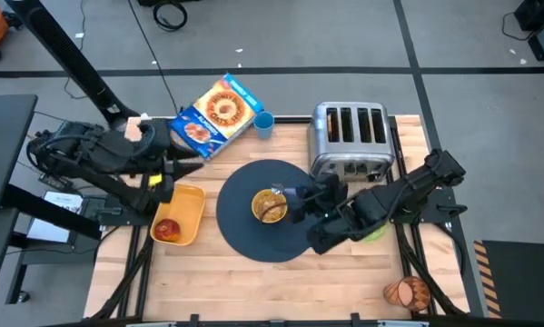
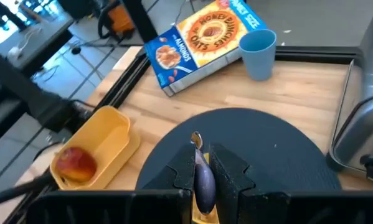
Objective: Arrange a breakfast setting
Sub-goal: Put the spoon on the mat to the right of the bowl
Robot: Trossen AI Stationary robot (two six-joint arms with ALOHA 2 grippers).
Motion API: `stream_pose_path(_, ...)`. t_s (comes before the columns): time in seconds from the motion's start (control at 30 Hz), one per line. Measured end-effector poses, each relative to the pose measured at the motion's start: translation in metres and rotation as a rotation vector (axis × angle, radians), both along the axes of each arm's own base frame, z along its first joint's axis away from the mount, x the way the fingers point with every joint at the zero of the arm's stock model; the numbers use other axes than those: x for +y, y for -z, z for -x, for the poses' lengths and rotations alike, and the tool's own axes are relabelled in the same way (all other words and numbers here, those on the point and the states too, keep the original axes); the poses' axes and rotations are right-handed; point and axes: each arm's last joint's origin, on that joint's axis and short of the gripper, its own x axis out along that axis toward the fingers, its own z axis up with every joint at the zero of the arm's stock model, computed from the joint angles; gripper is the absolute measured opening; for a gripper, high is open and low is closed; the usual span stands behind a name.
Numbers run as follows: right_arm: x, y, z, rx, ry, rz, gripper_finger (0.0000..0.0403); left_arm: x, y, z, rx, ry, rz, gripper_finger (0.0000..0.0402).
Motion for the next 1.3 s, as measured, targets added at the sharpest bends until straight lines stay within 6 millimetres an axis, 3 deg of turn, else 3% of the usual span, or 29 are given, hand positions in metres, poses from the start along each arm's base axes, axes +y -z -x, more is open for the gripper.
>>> stream_pose_path(0.37,0.016,0.004,0.016,0.003,0.004,-0.026,0.0037,-0.027,0.009,-0.009,0.036,0.032,-0.031,0.0144)
stream_pose_path(0.6,0.022,0.030,0.028,0.133,-0.005,-0.024,0.0037,-0.039,0.014,-0.005,0.084,0.091,-0.070,0.0144)
stream_pose_path(0.7,0.023,0.036,0.035,0.190,-0.006,-0.024,0.0037,-0.040,0.021,-0.003,0.117,0.035,-0.091,0.0144)
stream_pose_path(1.17,0.024,0.038,0.047,0.240,0.026,-0.009,0.0037,-0.010,0.116,-0.006,0.322,-0.363,-0.048,0.0144)
stream_pose_path(1.3,0.020,0.056,0.050,0.179,0.104,0.013,0.0037,-0.007,0.140,-0.017,0.336,-0.386,-0.063,0.0144)
